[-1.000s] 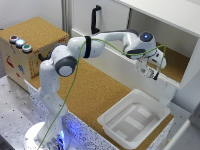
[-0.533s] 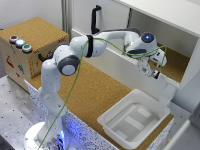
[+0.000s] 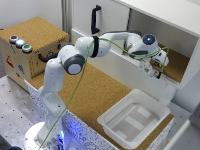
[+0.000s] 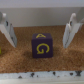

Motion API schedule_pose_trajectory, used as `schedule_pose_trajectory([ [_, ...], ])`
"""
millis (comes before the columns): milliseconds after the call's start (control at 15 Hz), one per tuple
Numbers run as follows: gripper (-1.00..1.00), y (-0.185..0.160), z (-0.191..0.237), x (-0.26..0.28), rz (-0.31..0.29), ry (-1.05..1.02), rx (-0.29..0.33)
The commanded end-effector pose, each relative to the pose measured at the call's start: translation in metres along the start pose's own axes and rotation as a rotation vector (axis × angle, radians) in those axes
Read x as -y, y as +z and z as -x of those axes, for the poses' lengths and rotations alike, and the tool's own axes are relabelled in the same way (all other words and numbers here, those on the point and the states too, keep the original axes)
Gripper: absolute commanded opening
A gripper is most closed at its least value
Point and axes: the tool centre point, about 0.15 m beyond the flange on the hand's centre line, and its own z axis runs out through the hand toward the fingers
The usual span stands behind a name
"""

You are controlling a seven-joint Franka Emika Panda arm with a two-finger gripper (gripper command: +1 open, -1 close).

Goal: Pick up the purple block

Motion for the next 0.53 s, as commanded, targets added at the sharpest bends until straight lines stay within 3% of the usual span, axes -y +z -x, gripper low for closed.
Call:
schedule_pose_trajectory([
  [0, -1.0, 0.024, -0.033, -0.021, -0.115, 0.041, 0.136],
  [467, -1.0, 0.013, -0.021, -0.022, -0.094, 0.04, 0.119],
])
